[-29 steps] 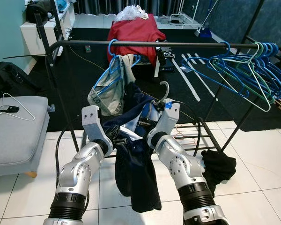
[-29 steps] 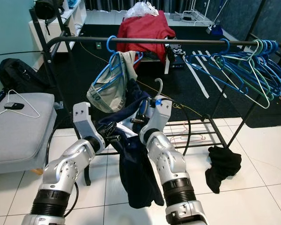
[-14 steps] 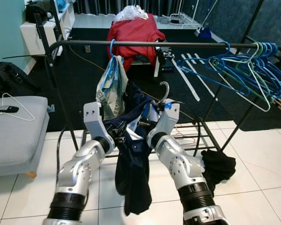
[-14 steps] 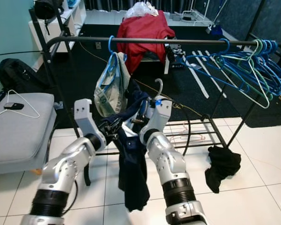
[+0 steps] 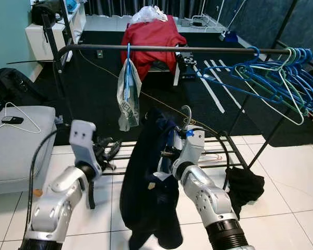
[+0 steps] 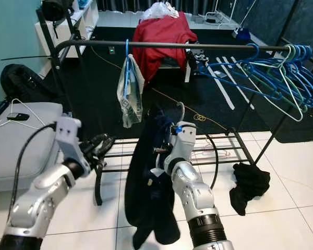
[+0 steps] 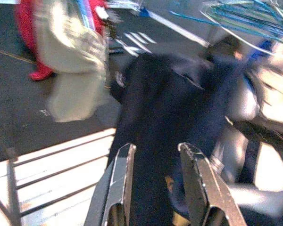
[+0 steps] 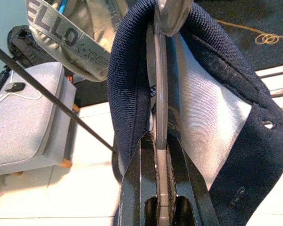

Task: Hang hanger

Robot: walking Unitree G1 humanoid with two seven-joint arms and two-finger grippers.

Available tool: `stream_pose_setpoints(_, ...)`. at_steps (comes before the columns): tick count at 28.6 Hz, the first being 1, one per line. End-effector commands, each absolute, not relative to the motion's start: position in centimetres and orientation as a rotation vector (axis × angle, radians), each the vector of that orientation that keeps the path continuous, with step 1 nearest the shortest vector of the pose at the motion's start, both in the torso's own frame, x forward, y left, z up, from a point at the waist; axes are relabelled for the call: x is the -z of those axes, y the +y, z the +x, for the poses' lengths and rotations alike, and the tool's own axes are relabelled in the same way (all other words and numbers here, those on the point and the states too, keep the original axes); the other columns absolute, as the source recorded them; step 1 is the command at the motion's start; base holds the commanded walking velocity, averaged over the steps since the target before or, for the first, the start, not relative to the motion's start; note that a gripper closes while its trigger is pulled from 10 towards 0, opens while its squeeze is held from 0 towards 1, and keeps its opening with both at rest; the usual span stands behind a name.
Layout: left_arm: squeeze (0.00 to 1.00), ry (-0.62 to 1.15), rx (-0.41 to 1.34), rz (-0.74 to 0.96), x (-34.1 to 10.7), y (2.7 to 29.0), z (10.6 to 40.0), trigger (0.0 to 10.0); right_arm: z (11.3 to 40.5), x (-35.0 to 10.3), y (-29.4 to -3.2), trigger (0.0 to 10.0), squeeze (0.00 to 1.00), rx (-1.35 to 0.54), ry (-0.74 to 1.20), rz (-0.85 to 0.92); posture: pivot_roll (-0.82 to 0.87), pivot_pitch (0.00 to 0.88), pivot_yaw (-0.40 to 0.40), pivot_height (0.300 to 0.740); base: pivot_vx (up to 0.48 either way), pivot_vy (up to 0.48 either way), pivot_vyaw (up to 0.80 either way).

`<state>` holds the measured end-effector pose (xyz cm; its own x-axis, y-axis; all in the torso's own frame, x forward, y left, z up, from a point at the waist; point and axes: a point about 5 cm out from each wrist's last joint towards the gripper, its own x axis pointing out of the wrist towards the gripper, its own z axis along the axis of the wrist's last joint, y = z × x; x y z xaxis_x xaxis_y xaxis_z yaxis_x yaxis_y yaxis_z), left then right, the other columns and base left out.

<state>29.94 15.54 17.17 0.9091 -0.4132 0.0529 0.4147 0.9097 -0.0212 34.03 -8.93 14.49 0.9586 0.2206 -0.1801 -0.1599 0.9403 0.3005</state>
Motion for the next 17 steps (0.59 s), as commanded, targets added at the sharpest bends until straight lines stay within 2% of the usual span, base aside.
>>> stream_pose_setpoints(1,0.00,-0.044,0.453,0.006,-17.0,15.4,29.6,10.0,34.0,-14.8,-9.3,10.0,0.00,-0.183,0.192,0.287,0.03,0.130,-0.035,0.740,0.000,0.000,0.00)
stream_pose_setpoints(4,0.00,-0.012,0.458,0.039,-16.1,15.1,29.2,10.0,33.9,-14.5,-10.4,10.0,0.00,-0.157,0.192,0.240,0.02,0.123,-0.036,0.740,0.000,0.000,0.00)
stream_pose_setpoints(10,0.00,0.032,0.344,0.114,-14.7,16.5,29.2,10.0,33.9,-14.3,-12.3,10.0,0.00,-0.135,0.175,0.105,0.02,0.117,-0.037,0.740,0.000,0.000,0.00)
stream_pose_setpoints(13,0.00,0.100,0.263,0.015,-13.9,17.2,29.0,10.0,33.9,-13.8,-15.1,10.0,0.00,-0.169,0.225,0.062,0.02,0.107,-0.032,0.740,0.000,0.000,0.00)
stream_pose_setpoints(17,0.00,0.123,0.262,0.005,-13.5,17.1,28.7,10.0,33.9,-14.0,-16.1,10.0,0.00,-0.175,0.230,0.034,0.02,0.101,-0.030,0.740,0.000,0.000,0.00)
